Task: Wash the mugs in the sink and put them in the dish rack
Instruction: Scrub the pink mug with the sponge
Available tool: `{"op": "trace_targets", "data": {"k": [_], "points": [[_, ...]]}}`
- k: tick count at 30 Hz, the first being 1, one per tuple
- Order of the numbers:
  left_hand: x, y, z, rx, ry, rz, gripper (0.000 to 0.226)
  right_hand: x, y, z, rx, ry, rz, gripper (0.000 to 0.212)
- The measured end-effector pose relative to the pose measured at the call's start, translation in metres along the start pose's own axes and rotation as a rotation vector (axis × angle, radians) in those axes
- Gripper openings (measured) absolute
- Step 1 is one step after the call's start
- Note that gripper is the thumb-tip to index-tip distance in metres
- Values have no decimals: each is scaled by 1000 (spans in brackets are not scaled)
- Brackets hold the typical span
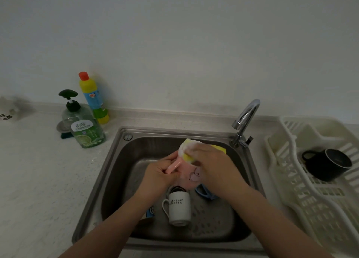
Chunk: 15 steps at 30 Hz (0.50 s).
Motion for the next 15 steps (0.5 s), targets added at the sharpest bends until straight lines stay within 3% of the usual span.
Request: {"op": "trace_targets", "data": {"k": [2,6,9,11,15], "points": [[-5,-3,-1,4,15,-6,32,-4,-8,8,-23,-40,-48,41],[-3,-12,-3,8,-19,-20,20,-7,24,18,73,61,5,43],[2,-15,-7,-37,1,-45,33,15,14,2,40,-80,4,45],[-2,-20,-8,-61,15,-28,30,16,10,8,34,-163,-44,46],[-1,-29,-9,-49,-28,-14,8,5,28,21,93,-34,-57,37]]}}
Point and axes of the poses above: each hand's wrist, its own z-axis away from the middle knuckle, its own x-axis out of the palm, y = z × x, the point moved 9 cm from there along -z, towards the middle knuckle, and after that the axes turned 10 degrees about -x, right-handed, at the moved point
